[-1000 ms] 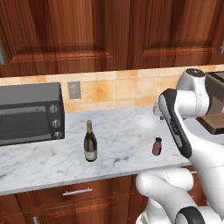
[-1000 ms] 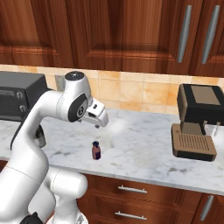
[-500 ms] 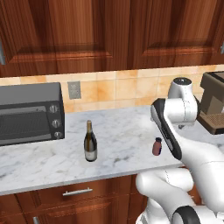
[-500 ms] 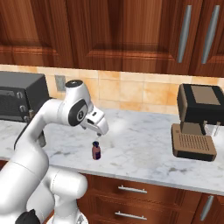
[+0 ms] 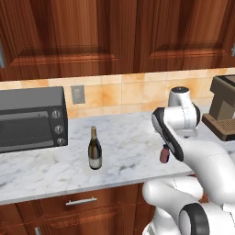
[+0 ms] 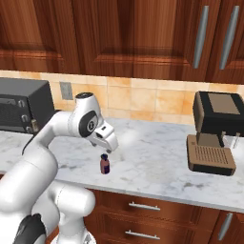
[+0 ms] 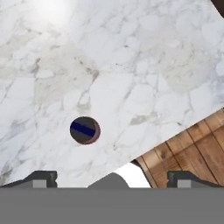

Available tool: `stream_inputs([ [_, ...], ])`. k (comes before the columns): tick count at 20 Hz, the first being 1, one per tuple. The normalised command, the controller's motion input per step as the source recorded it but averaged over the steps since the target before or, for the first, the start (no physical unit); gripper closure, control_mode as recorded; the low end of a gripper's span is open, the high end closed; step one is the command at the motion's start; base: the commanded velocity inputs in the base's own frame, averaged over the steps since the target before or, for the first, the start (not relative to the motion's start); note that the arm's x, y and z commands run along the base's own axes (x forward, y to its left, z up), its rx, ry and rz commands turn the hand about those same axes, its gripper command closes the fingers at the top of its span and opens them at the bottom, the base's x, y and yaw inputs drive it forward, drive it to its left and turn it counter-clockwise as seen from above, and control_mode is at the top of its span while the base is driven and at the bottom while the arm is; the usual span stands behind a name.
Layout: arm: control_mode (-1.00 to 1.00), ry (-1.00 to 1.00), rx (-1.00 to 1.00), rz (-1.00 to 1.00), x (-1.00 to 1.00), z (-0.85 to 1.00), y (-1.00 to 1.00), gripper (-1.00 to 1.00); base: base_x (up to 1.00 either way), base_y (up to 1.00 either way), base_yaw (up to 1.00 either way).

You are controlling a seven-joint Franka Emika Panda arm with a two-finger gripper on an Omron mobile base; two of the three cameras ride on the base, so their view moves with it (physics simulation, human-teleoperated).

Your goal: There is a wine glass and glass cup on the dining counter. Place the wine bottle next to the wine glass and the juice bottle next to the glass cup.

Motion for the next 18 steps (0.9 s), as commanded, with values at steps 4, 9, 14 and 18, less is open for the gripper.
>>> stream_inputs([
  [4, -1.00, 0.01, 0.00, -0.01, 0.18, -0.24, 0.00, -1.00, 0.00, 0.00, 0.00],
  [9, -1.00, 0.00, 0.00, -0.01, 0.16, -0.20, 0.00, -1.00, 0.00, 0.00, 0.00],
  [14, -1.00, 0.00, 0.01, 0.00, 0.11, -0.18, 0.00, -1.00, 0.00, 0.00, 0.00],
  [18, -1.00, -0.01, 0.03, -0.01, 0.13, -0.19, 0.01, -1.00, 0.00, 0.00, 0.00],
])
